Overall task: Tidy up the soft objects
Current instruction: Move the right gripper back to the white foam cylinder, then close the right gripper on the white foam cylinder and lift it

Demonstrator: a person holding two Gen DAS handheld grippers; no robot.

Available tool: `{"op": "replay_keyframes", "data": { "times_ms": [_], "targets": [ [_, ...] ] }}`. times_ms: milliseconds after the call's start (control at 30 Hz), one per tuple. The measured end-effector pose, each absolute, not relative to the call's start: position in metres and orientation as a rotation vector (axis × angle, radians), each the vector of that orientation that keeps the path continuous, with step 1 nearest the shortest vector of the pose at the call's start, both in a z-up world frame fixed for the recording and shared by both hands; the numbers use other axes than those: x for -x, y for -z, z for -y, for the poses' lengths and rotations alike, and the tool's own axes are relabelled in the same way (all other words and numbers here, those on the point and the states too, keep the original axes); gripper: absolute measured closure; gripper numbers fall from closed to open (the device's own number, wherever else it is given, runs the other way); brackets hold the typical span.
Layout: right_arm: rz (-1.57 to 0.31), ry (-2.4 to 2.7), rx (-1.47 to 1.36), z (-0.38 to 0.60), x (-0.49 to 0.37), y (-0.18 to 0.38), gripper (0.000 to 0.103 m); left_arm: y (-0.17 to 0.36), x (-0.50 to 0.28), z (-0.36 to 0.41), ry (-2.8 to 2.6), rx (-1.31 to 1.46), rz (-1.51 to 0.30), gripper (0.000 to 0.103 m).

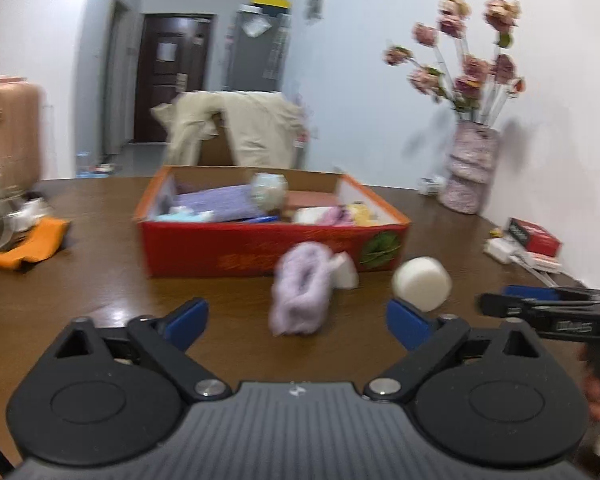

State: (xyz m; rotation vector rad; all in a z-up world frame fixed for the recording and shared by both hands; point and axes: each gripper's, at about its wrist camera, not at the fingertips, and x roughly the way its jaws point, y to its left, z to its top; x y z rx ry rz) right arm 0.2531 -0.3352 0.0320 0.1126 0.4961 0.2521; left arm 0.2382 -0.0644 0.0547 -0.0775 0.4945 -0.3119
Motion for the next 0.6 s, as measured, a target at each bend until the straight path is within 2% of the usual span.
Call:
{"op": "replay_keyframes", "data": {
  "times_ms": [33, 133, 200, 500, 533, 600],
  "targets": [
    [-0.501, -0.25, -0.112, 0.336, -0.261, -0.031, 0.038, -0.055, -0.247, 0.071, 0.352, 0.083, -0.515, 0.034],
    [-0.509, -0.257, -0.106, 0.339, -0.285, -0.03, 0.039, -0.048, -0.282, 0.099, 0.458, 0.117, -0.598, 0.052],
    [-0.525, -0.267, -0.116, 0.341, -0.304, -0.027, 0.042, -0.038, -0.305, 0.121, 0.484, 0.081, -0.642, 0.061],
    [-0.593, -0.306, -0.264, 0.356, -0.353, 0.008, 0.045, -0.016, -0.389, 0.157, 0.302, 0.085, -0.662, 0.061],
    [-0.606, -0.312, -0.28, 0.357, -0.353, 0.011, 0.048, -0.015, -0.391, 0.161, 0.304, 0.062, -0.656, 0.064],
    [-0.63, -0.277, -0.244, 0.354, -0.353, 0.017, 0.061, -0.011, -0.395, 0.168, 0.315, 0.033, -0.659, 0.07]
  ]
}}
